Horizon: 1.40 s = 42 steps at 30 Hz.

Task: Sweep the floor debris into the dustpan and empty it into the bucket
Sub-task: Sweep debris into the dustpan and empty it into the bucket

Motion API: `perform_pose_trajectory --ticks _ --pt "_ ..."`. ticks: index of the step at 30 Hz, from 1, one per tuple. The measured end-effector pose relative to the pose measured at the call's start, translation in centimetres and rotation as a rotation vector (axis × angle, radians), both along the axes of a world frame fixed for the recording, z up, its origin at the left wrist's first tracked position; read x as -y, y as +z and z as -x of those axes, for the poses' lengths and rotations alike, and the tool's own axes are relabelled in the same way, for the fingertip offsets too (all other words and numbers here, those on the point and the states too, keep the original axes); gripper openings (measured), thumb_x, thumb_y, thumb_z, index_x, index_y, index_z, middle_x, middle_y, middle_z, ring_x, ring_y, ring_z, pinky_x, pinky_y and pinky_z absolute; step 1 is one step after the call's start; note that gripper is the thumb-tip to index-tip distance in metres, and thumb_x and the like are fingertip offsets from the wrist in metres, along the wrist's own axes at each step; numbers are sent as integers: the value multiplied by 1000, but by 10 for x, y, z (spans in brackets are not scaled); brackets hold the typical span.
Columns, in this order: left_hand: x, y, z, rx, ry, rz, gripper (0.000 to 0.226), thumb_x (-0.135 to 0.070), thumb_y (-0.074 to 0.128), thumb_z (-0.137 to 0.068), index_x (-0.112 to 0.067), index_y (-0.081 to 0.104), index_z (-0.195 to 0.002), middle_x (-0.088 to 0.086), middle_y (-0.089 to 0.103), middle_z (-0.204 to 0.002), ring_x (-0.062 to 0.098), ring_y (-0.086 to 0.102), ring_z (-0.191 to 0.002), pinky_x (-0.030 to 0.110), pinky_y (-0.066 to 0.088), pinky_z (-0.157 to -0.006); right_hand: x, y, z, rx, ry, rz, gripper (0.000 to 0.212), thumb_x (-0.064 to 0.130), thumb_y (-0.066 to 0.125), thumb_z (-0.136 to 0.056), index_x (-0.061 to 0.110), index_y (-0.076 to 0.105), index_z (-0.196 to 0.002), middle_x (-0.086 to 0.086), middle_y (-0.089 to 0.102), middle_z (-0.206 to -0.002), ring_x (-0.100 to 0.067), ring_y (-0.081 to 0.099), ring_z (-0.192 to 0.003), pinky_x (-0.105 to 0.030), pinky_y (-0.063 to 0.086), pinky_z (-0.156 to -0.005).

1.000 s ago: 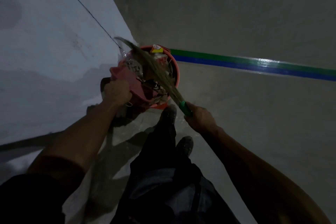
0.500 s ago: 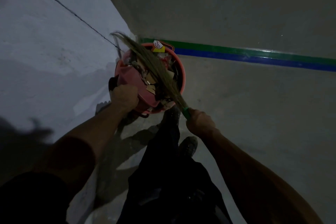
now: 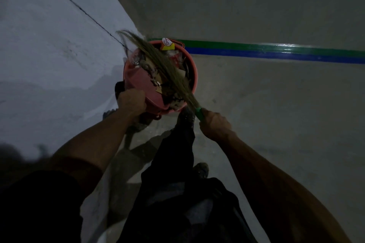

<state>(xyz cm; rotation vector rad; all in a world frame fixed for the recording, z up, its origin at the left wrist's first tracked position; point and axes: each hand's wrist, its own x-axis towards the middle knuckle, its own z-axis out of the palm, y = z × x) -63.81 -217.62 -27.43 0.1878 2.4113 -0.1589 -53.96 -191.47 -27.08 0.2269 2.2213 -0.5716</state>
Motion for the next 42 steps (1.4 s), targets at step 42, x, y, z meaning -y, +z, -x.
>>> perform_pose_trajectory --ticks 42 --pt "-262 143 -136 -327 -192 -595 40 -24 47 -98 -10 43 -135 17 56 -119 36 56 -98 44 46 -74 -211 159 -270 -723 -1048 -230 62 23 69 -89 17 43 -145 -15 67 -114 -33 66 -94 -30 47 -74"
